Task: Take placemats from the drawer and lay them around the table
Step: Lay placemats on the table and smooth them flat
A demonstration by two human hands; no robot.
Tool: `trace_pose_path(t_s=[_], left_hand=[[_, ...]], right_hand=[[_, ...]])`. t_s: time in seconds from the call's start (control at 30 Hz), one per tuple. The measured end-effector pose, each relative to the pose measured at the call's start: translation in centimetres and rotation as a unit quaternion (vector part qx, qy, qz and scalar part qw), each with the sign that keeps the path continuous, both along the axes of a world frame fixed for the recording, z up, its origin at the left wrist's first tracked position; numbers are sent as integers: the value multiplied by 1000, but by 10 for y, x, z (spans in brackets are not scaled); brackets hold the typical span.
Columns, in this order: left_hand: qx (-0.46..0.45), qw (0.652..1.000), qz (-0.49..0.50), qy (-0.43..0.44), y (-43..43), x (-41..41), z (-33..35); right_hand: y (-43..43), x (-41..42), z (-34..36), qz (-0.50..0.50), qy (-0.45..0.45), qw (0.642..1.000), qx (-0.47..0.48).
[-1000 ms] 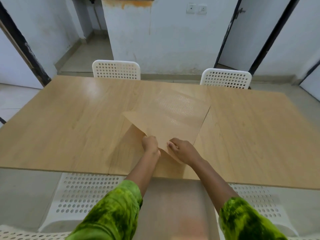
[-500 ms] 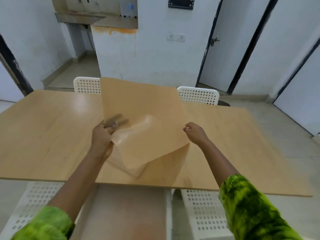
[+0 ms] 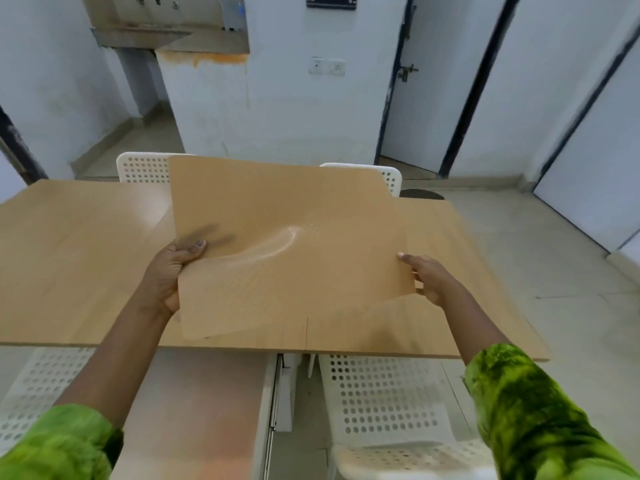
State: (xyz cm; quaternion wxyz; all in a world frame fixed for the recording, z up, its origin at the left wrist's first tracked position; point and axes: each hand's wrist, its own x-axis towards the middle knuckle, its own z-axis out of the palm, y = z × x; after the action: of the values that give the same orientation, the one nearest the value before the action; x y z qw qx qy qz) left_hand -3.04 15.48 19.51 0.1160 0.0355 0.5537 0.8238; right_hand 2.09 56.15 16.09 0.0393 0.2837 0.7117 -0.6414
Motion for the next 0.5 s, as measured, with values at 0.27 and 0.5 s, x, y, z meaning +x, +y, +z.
trace_pose_path(t_s=[0.27, 0.5], left_hand=[[-9, 995, -97, -37, 44, -4, -5], [-47, 994, -87, -54, 133, -3, -20]], right_hand=[[62, 55, -4, -120, 30, 992, -33], [142, 62, -27, -182, 62, 981, 17]])
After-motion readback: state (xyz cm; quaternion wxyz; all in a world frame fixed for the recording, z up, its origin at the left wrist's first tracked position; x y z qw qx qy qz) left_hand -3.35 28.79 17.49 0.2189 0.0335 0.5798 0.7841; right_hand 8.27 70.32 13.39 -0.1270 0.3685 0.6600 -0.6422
